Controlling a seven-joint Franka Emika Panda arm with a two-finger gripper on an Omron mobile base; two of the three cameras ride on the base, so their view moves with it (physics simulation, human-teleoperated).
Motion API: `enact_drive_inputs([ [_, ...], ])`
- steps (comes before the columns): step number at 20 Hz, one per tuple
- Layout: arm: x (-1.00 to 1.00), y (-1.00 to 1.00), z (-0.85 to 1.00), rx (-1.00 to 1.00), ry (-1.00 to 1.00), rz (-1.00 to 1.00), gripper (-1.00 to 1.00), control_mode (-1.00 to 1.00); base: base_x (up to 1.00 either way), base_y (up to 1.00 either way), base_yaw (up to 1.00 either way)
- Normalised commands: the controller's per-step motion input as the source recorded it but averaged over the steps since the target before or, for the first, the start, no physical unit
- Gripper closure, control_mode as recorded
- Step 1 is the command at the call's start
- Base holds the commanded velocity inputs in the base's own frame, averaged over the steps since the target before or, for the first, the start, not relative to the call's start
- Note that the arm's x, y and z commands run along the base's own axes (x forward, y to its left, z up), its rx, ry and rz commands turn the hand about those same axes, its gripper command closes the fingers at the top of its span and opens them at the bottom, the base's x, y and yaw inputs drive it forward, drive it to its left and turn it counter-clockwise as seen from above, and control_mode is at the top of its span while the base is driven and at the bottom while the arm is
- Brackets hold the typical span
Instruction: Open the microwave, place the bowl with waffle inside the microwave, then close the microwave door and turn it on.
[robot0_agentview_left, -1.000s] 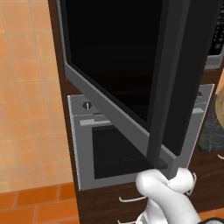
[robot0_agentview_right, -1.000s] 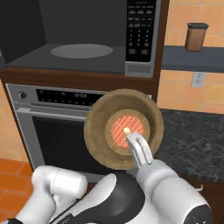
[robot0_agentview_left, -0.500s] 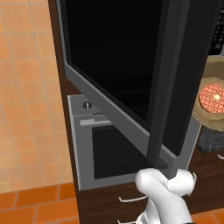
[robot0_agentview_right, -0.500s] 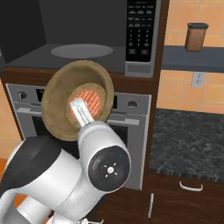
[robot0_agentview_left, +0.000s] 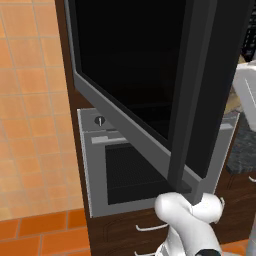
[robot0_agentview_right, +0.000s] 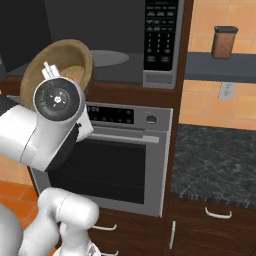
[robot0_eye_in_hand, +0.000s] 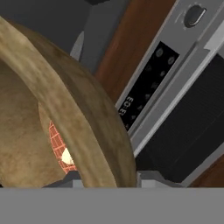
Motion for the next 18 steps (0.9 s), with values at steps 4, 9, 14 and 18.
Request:
enact_drive_inputs([
  [4, 0.88, 0.18, 0.40, 0.08, 0.09, 0.06, 1.00, -1.00, 0.00, 0.00, 0.00],
  [9, 0.63, 0.00, 0.25, 0.22, 0.10, 0.04, 1.00, -1.00, 0.00, 0.00, 0.00],
  [14, 0.55, 0.11, 0.00, 0.17, 0.11, -0.08, 1.00, -1.00, 0.00, 0.00, 0.00],
  [18, 0.70, 0.35, 0.03, 0.06, 0.15, -0.09, 1.00, -1.00, 0.00, 0.00, 0.00],
])
